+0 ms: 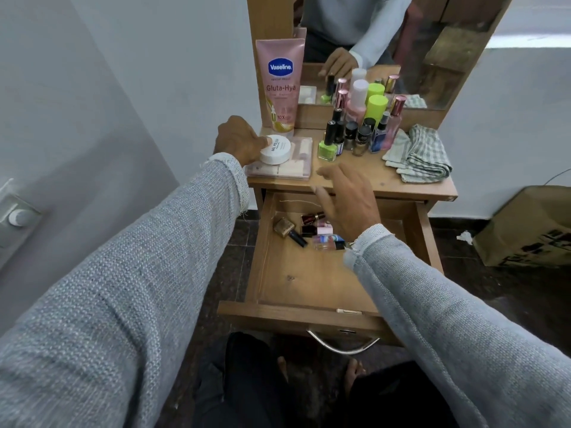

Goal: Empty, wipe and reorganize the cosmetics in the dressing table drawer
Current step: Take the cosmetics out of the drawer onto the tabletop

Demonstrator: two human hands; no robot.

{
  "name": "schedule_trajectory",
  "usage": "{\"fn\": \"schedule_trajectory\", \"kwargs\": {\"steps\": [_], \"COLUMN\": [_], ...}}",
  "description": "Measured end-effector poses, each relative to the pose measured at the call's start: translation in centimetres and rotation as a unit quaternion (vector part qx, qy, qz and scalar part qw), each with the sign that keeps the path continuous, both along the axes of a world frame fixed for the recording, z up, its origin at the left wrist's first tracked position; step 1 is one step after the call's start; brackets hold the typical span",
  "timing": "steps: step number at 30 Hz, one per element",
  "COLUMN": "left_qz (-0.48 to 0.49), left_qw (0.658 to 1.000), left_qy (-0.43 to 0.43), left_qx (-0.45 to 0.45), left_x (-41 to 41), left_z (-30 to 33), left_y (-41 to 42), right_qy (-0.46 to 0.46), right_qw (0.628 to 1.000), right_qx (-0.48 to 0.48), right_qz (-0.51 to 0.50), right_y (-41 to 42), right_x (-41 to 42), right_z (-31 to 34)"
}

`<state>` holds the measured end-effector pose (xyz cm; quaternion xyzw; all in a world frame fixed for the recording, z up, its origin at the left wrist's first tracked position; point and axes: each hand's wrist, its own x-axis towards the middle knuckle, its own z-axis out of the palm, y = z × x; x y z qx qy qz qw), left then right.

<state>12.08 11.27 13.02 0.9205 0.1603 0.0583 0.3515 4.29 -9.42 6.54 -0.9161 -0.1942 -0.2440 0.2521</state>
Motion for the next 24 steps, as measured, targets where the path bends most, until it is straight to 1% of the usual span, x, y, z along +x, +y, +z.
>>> {"fn": "schedule_trajectory", "kwargs": {"steps": [2,4,6,9,11,14,16,18,22,24], "left_qz": [0.013,0.021,0.027,0.02,0.001,-0.018,-0.02,-0.021,-0.024,-0.024], "left_qw": [1.0,0.998,0.995,0.991,0.989,0.988,0.987,0.987,0.987,0.987], "left_qy": [-0.012,-0.054,-0.095,-0.135,-0.148,-0.155,-0.158,-0.16,-0.16,-0.156], "left_qx": [-0.007,-0.006,-0.002,0.004,0.011,0.002,-0.01,-0.019,-0.025,-0.028], "left_x": [-0.3,-1.3,-2.8,-5.0,-6.1,-7.2,-7.6,-7.9,-8.5,-8.7], "left_z": [0.0,-0.1,-0.5,-1.6,-2.3,-2.6,-2.7,-2.9,-3.7,-4.0], "left_y": [0.0,-0.4,-0.9,-1.9,-2.5,-3.2,-3.3,-3.4,-3.4,-3.4], "right_qy": [0.006,0.027,0.084,0.182,0.216,0.23,0.234,0.235,0.251,0.256], "right_qw": [1.0,0.999,0.994,0.971,0.96,0.948,0.935,0.929,0.92,0.925], "right_qx": [0.009,0.0,-0.054,-0.156,-0.179,-0.222,-0.264,-0.286,-0.301,-0.279], "right_qz": [-0.01,-0.028,-0.035,-0.012,0.0,-0.008,-0.018,-0.025,-0.024,-0.023], "right_y": [-1.3,-2.4,-2.8,-1.3,0.5,2.7,3.4,3.8,4.4,4.3], "right_x": [-0.8,-1.6,-2.3,-2.9,-2.9,-2.5,-2.2,-2.1,-1.8,-1.8], "right_z": [-0.6,-1.4,-2.3,-3.3,-3.7,-4.3,-4.6,-4.8,-5.6,-5.8]}}
